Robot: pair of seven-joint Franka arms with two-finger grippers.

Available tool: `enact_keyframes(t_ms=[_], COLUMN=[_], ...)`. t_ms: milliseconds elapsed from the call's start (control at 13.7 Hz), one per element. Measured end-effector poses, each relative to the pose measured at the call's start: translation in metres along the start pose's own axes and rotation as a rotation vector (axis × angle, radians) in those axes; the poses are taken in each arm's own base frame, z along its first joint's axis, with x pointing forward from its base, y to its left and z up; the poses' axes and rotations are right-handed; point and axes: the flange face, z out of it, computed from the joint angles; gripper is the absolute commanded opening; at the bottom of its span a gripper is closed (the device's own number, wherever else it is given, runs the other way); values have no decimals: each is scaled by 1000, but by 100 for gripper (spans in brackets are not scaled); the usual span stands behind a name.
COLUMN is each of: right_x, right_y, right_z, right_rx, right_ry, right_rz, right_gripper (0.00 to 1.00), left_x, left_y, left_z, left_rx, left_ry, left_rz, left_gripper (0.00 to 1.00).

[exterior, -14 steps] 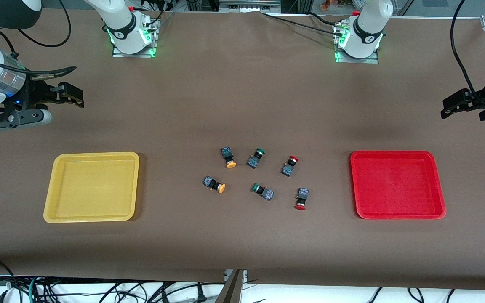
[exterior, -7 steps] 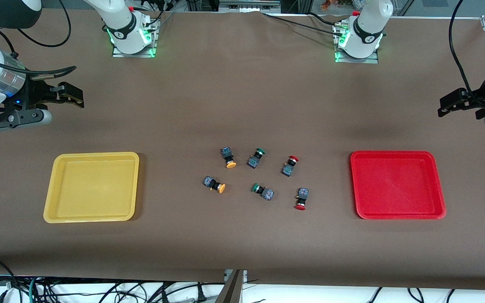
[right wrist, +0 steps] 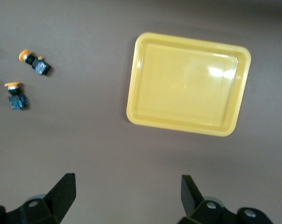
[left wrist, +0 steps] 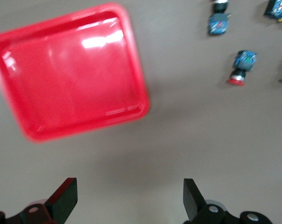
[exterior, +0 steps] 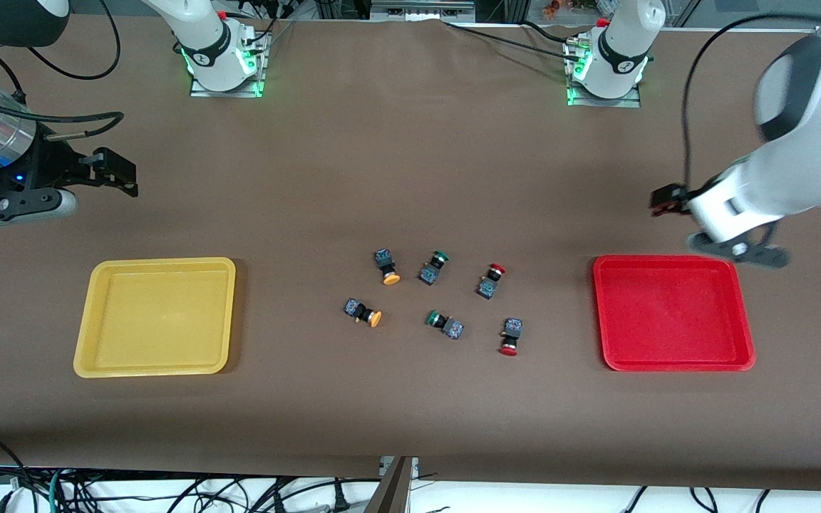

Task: Place red and yellow buttons in trays
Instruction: 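Reach the left gripper to a red button while the right gripper reaches yellow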

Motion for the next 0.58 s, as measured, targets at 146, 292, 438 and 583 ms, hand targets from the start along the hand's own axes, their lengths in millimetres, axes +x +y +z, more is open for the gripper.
enact_keyframes(t_ms=[146, 292, 438, 583], right_x=[1, 1, 2, 2], right_y=[3, 8, 11, 14], right_z=[-1, -1, -1, 0], right_rx=[-1, -1, -1, -1], right_ry=[14, 15, 15, 14], right_rz=[6, 16, 20, 24], right_gripper=[100, 100, 100, 100], left_x=[34, 63, 85, 103], left_y=[18, 21, 24, 51], left_z=[40, 72, 100, 128], left_rx=[-4, -21, -24, -28], left_ry=[40, 102, 159, 206], left_rz=[26, 22, -4, -47], left_gripper=[100, 100, 100, 100])
